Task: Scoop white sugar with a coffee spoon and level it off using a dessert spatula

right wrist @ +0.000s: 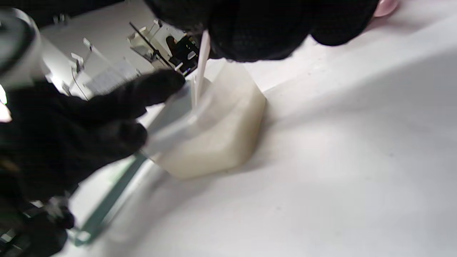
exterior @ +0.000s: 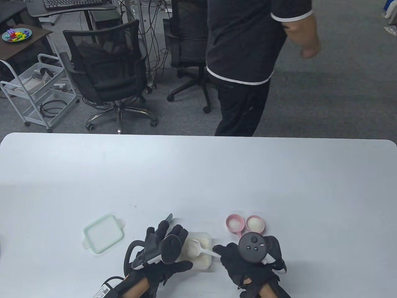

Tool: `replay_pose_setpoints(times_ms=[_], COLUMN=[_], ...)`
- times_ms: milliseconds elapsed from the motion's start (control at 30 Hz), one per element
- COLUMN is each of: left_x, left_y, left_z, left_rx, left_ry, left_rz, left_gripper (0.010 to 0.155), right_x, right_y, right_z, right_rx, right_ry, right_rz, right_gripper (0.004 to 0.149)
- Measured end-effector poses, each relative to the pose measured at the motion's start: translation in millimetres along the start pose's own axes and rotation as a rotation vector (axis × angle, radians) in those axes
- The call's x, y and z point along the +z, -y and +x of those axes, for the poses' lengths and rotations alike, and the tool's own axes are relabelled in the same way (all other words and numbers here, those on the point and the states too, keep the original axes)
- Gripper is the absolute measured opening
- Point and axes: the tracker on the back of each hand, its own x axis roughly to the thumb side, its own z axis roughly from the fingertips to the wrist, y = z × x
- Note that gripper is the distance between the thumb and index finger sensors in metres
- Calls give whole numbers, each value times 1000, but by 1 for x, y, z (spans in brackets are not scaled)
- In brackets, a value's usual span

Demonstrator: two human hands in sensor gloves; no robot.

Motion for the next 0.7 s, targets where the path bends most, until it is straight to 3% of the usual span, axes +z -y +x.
replay_pose_setpoints(times_ms=[133,233,600,700], left_x=[0,-1,1,10], left_y=[0,2,1,-18], left_z=[0,-1,-3,-15], left_rx=[0,-1,17,117], left_ry=[0,-1,14,-26], left_rz=[0,0,23,112], left_gripper=[96,96,97,97], right_x=[3,4,4,5], right_y=[15,20,20,22], right_z=[-18,-24,-25,-26], right_rx=[-220,-287,-299,-310], right_ry=[-35,-57,-55,-49], right_rz=[28,23,45,41], right_gripper=[49,49,49,50])
